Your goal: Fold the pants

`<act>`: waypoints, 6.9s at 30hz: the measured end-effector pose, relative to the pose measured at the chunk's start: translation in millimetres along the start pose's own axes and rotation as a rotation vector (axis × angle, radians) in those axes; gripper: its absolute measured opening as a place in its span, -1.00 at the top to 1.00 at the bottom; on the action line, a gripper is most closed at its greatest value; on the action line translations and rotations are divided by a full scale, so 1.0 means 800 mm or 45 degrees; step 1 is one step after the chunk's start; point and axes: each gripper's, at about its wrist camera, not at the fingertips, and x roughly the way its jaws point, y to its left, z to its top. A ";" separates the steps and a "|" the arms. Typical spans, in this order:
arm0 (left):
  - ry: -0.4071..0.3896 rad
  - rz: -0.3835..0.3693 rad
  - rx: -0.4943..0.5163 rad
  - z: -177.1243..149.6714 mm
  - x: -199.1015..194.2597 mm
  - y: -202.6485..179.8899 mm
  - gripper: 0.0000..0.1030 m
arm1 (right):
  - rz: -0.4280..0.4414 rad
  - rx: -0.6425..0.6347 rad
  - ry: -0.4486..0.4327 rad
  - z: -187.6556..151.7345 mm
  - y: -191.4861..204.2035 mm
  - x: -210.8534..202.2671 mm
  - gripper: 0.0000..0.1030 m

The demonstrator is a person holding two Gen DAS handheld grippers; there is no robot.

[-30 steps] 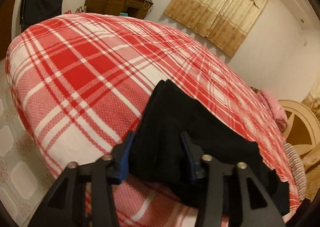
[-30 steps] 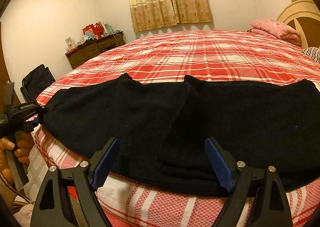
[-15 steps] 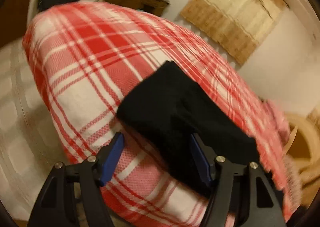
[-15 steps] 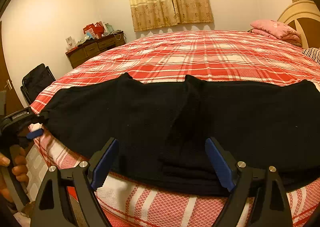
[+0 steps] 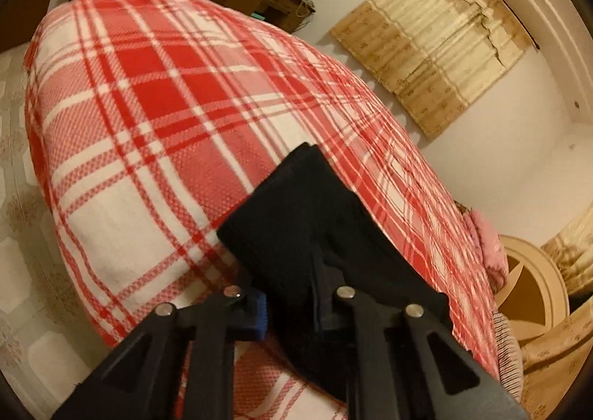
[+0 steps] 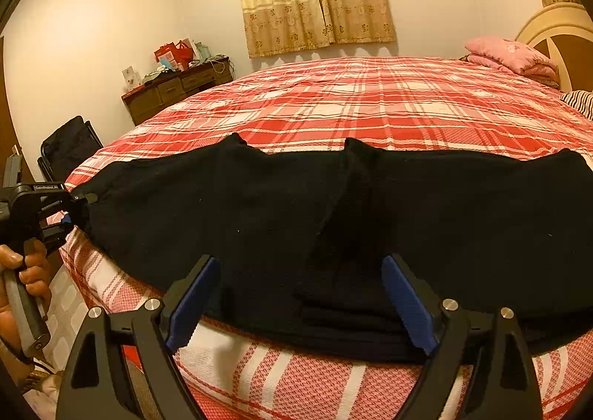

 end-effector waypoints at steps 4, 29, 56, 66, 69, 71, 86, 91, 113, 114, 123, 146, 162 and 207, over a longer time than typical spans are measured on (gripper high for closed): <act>-0.073 -0.002 0.226 0.003 -0.014 -0.047 0.68 | 0.063 0.054 -0.010 0.007 -0.011 -0.008 -0.78; 0.083 -0.556 1.565 -0.268 0.003 -0.287 0.42 | 0.545 0.670 -0.068 0.040 -0.183 -0.052 -0.78; 0.045 -0.312 1.020 -0.123 -0.013 -0.180 -0.65 | 0.104 0.255 0.109 0.055 -0.097 -0.006 0.60; 0.029 -0.288 0.981 -0.110 -0.016 -0.180 -0.65 | -0.009 0.114 -0.145 0.100 -0.118 -0.110 0.68; 0.032 -0.296 0.987 -0.113 -0.015 -0.182 -0.65 | -0.129 0.111 -0.184 0.097 -0.150 -0.143 0.68; 0.050 -0.298 0.989 -0.118 -0.011 -0.184 -0.65 | -0.198 0.173 -0.148 0.079 -0.187 -0.148 0.68; 0.083 -0.259 1.111 -0.142 -0.006 -0.205 -0.65 | -0.257 0.422 -0.249 0.044 -0.242 -0.179 0.23; 0.068 -0.322 1.165 -0.157 -0.005 -0.236 -0.65 | -0.278 0.130 -0.222 0.070 -0.186 -0.187 0.23; 0.123 -0.098 1.088 -0.186 0.024 -0.227 -0.76 | 0.158 -0.049 -0.103 0.087 -0.096 -0.118 0.22; 0.141 -0.083 1.080 -0.188 0.031 -0.227 -0.76 | 0.188 -0.103 -0.082 0.098 -0.080 -0.099 0.22; 0.170 -0.028 1.047 -0.210 0.043 -0.208 -0.77 | 0.117 -0.462 0.364 0.118 0.018 0.106 0.07; 0.138 -0.022 1.034 -0.215 0.039 -0.206 -0.96 | -0.250 -0.070 0.043 0.041 -0.118 -0.051 -0.25; 0.186 -0.229 0.883 -0.176 0.020 -0.210 -0.96 | -0.285 0.291 -0.246 0.030 -0.208 -0.158 -0.55; -0.100 0.445 0.968 0.075 0.141 -0.138 0.30 | 0.057 0.029 0.131 0.176 0.040 0.208 -0.25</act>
